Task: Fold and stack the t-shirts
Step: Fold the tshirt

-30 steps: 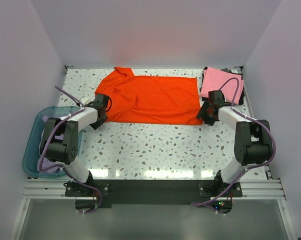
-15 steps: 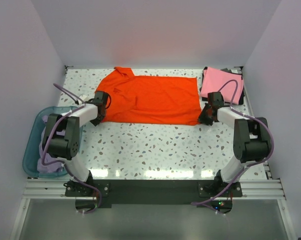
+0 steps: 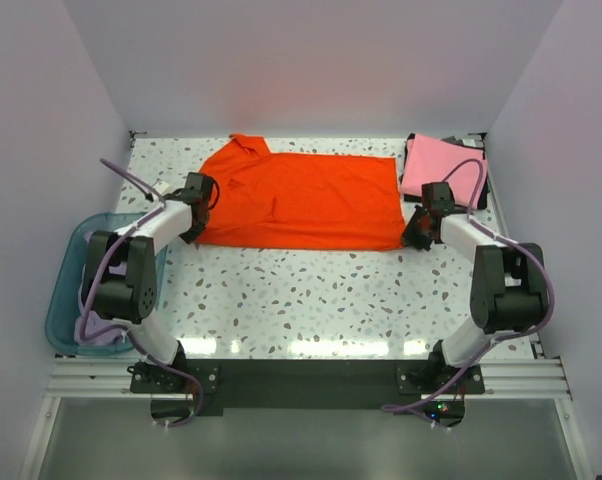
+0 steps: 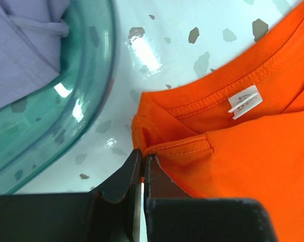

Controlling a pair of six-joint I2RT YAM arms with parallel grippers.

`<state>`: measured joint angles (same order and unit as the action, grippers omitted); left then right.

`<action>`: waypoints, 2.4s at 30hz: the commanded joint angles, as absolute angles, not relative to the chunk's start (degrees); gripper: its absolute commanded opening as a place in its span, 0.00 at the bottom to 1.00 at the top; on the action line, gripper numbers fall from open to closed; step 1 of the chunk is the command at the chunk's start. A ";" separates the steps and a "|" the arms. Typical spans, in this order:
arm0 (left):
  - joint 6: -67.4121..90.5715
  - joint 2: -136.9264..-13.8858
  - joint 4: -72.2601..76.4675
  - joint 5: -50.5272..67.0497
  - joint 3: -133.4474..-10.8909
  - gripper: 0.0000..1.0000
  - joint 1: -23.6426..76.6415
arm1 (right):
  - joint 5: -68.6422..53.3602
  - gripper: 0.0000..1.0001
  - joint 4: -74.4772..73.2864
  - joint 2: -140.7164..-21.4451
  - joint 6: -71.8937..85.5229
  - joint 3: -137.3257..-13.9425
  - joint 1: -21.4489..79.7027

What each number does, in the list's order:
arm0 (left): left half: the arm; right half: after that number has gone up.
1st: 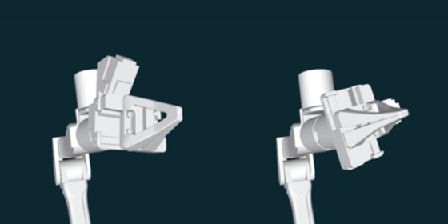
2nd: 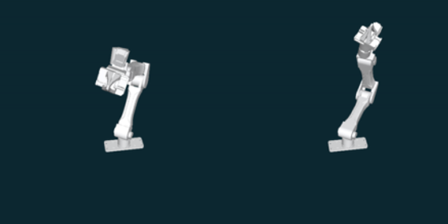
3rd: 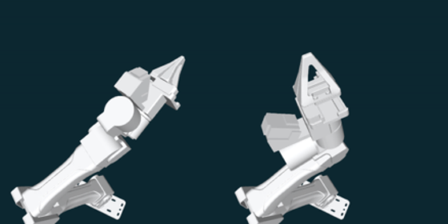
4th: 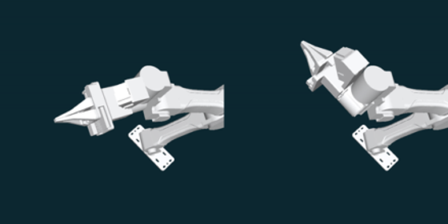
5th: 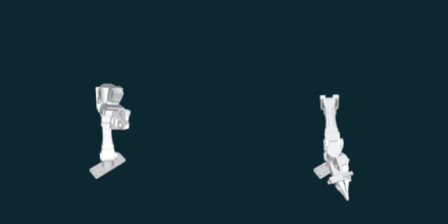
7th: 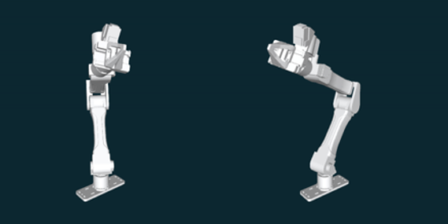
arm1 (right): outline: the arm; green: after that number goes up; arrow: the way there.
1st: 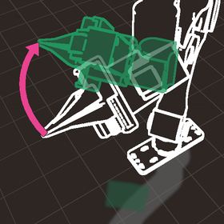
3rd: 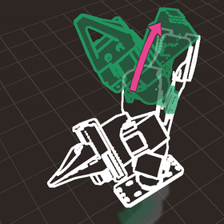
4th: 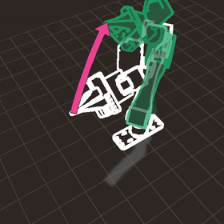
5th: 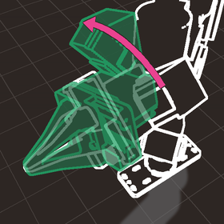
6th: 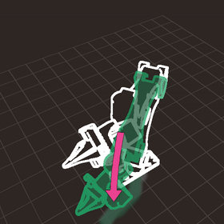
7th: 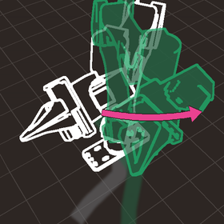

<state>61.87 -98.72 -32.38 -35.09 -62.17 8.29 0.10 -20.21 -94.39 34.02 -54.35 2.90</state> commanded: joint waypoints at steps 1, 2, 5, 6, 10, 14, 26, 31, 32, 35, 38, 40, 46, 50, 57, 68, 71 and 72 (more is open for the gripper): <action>64.95 -92.64 -37.26 -38.76 -60.74 0.00 7.73 | 0.09 0.00 -22.94 -87.47 32.35 -53.09 0.71; 65.13 -91.68 -37.53 -38.59 -59.95 0.00 7.73 | 0.09 0.00 -23.81 -86.58 32.17 -52.13 0.36; 66.44 -88.16 -39.10 -38.06 -57.14 0.00 7.73 | -1.23 0.00 -25.74 -81.94 31.82 -50.02 -1.75; 66.79 -86.41 -39.46 -37.80 -55.74 0.00 7.73 | -1.32 0.00 -26.36 -80.87 31.82 -49.57 -2.37; 68.02 -81.05 -41.74 -37.27 -51.69 0.00 7.82 | -1.58 0.00 -30.83 -74.20 30.85 -47.12 -2.81; 68.82 -72.71 -43.15 -36.21 -46.25 0.00 7.82 | -2.10 0.00 -35.14 -65.42 30.41 -45.10 -3.86; 63.03 -51.97 -46.06 -31.64 -41.30 0.65 7.82 | -1.67 0.70 -44.03 -51.77 30.24 -45.17 -3.96; 52.14 -48.07 -33.36 -26.03 -45.17 0.90 7.82 | -4.13 0.80 -38.34 -57.01 27.08 -51.66 -3.87; 50.03 -50.86 -31.05 -24.62 -47.79 0.87 7.82 | -4.13 0.80 -37.28 -58.43 26.98 -52.64 -3.69; 44.31 -62.34 -24.27 -19.79 -55.77 0.82 7.82 | -5.53 0.76 -31.74 -66.14 26.81 -55.98 -2.56; 40.62 -76.13 -20.14 -15.39 -65.26 0.75 8.09 | -4.75 0.69 -28.13 -73.36 26.46 -61.60 0.94; 36.84 -83.02 -17.50 -12.31 -70.20 0.71 8.52 | -2.74 0.66 -27.16 -80.39 25.41 -67.02 2.63; 27.69 -108.52 -17.06 -10.47 -91.30 0.61 9.76 | -3.51 0.54 -22.25 -96.64 22.85 -80.21 5.54; 24.79 -122.30 -18.10 -8.61 -105.42 0.59 9.76 | -3.61 0.53 -20.74 -105.45 20.66 -88.75 8.34; 29.95 -132.97 -23.55 -10.45 -116.54 0.54 9.76 | -0.88 0.51 -24.17 -116.97 18.37 -101.59 11.08; 45.52 -131.75 -27.07 -18.37 -110.22 0.54 9.76 | 0.88 0.51 -23.47 -118.30 17.75 -100.37 11.07; 48.50 -132.45 -27.16 -17.76 -110.65 0.53 9.76 | 0.88 0.51 -23.90 -118.91 17.67 -100.28 11.07; 49.04 -132.71 -26.90 -17.49 -110.57 0.53 9.76 | 1.05 0.51 -24.08 -119.00 17.67 -100.20 11.07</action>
